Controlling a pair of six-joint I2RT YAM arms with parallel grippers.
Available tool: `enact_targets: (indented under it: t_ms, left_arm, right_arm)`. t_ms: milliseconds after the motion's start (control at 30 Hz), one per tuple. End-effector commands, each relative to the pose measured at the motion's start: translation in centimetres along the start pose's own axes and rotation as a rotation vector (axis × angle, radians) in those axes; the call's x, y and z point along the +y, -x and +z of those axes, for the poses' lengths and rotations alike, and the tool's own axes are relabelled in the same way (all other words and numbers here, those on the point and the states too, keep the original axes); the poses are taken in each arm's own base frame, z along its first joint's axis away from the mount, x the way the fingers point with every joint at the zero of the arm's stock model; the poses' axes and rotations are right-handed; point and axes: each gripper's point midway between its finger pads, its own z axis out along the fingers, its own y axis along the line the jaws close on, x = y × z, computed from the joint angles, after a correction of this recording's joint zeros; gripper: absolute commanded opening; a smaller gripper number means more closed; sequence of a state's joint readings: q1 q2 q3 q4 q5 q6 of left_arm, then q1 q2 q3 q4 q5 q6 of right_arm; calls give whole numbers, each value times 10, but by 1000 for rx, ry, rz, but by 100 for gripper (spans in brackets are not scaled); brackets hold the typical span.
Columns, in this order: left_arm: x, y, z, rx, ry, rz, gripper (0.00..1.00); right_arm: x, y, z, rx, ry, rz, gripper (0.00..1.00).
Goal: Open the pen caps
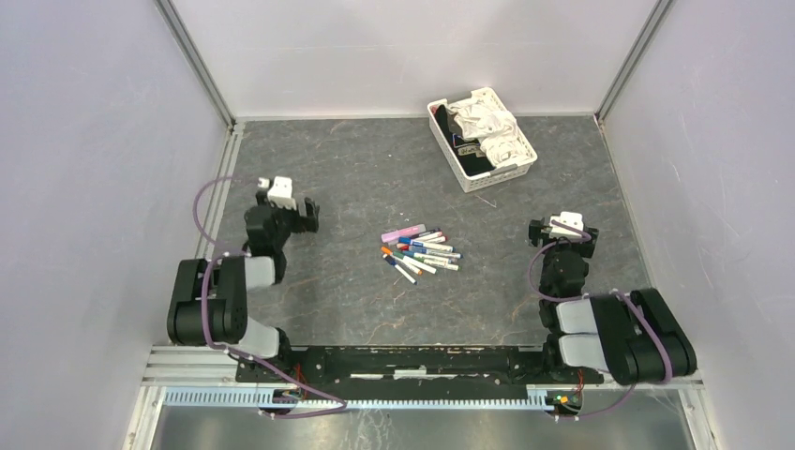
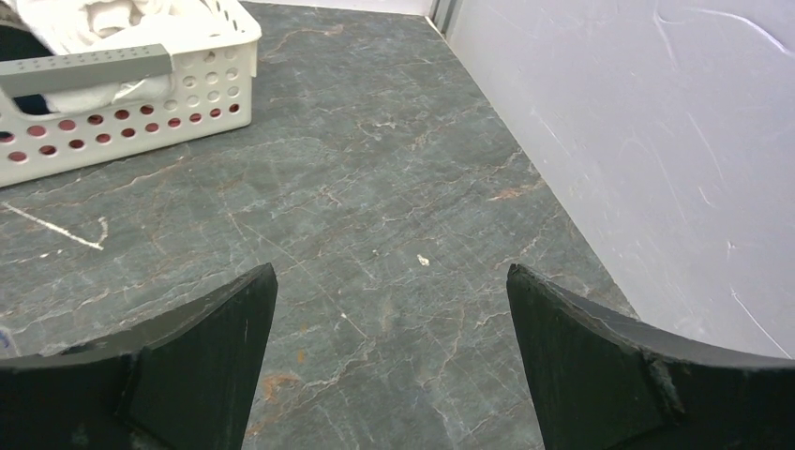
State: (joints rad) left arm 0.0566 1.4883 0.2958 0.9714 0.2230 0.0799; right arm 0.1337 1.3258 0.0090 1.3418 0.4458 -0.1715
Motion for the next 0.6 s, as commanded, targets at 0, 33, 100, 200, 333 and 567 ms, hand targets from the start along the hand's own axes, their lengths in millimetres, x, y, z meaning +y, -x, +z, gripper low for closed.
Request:
enact_targets:
  t_ms: [0, 33, 100, 200, 333, 567]
  left_arm:
    - [7, 32, 18, 129, -40, -5, 100]
    - [11, 36, 17, 137, -30, 5, 100]
    - [13, 49, 13, 141, -34, 27, 100]
    - [14, 67, 9, 211, -39, 1, 100]
    - [18, 106, 11, 297, -45, -40, 100]
    - [9, 132, -1, 358, -107, -49, 100]
  right_arm:
    - [4, -21, -15, 97, 32, -70, 98]
    - [6, -11, -11, 87, 29, -66, 98]
    - [8, -4, -9, 103, 19, 1, 98]
    - [30, 18, -8, 73, 127, 139, 98]
    - [45, 47, -8, 76, 164, 418, 98]
    - [135, 77, -26, 122, 659, 199, 98]
